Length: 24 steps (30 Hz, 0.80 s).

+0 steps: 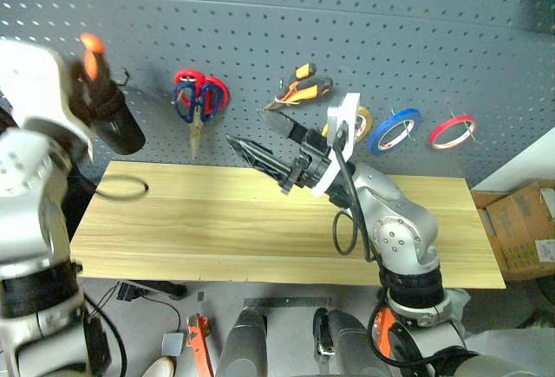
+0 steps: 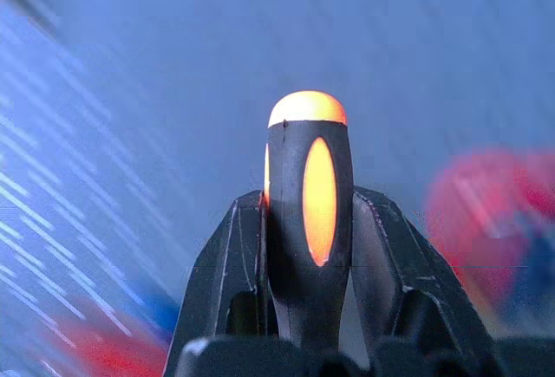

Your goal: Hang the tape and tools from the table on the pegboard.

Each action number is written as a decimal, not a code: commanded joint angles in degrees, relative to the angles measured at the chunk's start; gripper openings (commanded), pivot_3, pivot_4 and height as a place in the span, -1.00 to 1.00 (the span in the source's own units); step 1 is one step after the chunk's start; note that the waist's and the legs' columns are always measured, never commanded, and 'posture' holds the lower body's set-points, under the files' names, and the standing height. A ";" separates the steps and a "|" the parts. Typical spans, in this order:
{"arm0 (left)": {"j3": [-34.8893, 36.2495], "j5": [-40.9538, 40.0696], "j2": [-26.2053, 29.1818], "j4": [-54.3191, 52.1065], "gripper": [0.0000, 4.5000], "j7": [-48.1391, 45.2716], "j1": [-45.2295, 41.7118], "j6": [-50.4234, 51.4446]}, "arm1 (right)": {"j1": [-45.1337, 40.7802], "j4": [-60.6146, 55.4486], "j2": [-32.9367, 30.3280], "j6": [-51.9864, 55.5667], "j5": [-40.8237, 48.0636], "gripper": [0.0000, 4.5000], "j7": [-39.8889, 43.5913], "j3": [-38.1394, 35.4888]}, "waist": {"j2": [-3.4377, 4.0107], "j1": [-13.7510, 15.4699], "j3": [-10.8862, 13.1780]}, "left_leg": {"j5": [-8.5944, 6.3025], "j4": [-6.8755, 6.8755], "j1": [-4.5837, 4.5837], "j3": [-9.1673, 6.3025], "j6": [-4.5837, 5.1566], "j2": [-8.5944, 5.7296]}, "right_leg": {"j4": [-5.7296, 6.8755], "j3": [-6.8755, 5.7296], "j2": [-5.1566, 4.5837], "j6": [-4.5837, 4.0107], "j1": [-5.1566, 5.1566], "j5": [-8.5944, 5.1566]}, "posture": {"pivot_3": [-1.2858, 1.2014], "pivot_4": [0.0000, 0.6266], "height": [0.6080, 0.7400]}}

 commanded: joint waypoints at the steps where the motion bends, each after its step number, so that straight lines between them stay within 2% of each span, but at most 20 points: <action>1: -3.17 2.59 0.81 11.77 -0.57 1.08 -9.48 -9.84 | -3.59 4.24 1.53 -6.21 -1.89 1.00 0.30 -0.58 | -0.07 0.52 -1.18 | 0.04 -0.09 0.13 0.06 0.02 -0.02 | -0.08 0.05 0.00 0.02 0.12 0.01 | 0.30 -0.92 1.00; 3: -4.56 3.29 0.74 20.04 -0.57 0.75 -15.19 -14.65 | -5.22 6.90 2.24 -8.80 -2.81 1.00 0.35 -0.81 | -0.36 1.09 -1.78 | 0.06 -0.25 0.48 0.18 0.03 -0.02 | -0.04 0.15 0.01 0.02 0.34 0.01 | 0.30 -0.94 1.00; 7: -5.90 3.73 0.79 35.86 -0.57 -0.08 -23.22 -22.81 | -7.04 10.40 2.88 -13.17 -4.67 1.00 0.50 -0.81 | -0.41 1.80 -2.76 | 0.17 -0.40 0.58 0.18 0.01 0.03 | 0.06 0.18 0.08 -0.01 0.34 0.03 | 0.29 -0.96 1.00; 10: -6.20 4.01 1.08 46.34 -0.57 0.17 -26.83 -27.70 | -7.44 11.67 2.87 -15.47 -5.82 1.00 0.20 -0.72 | -0.47 2.15 -3.23 | 0.17 -0.41 0.58 0.22 0.00 0.03 | 0.09 0.26 0.08 -0.22 0.33 0.15 | 0.28 -0.96 1.00; 13: -4.90 2.49 0.49 55.20 -0.57 0.08 -26.62 -29.07 | -6.48 11.43 2.38 -16.33 -6.67 1.00 -0.47 -0.64 | -0.43 2.15 -3.47 | 0.17 -0.41 0.59 0.23 0.01 0.03 | 0.16 0.27 0.08 -0.31 0.31 0.21 | 0.26 -0.95 1.00; 17: -4.03 0.63 -1.23 57.75 -0.57 -0.45 -23.19 -30.06 | -5.15 10.28 1.38 -16.21 -7.22 1.00 -0.84 -0.58 | -0.42 1.97 -3.69 | 0.18 -0.39 0.62 0.24 0.01 0.05 | 0.21 0.28 0.09 -0.32 0.32 0.21 | 0.24 -0.92 1.00; 24: -3.36 -1.19 -3.68 51.55 -0.57 0.35 -17.49 -29.07 | -4.12 9.43 0.68 -16.03 -7.52 1.00 -1.46 0.05 | -0.48 2.14 -4.25 | 0.19 -0.34 0.65 0.23 0.02 0.04 | 0.29 0.31 0.10 -0.43 0.34 0.28 | 0.25 -0.90 1.00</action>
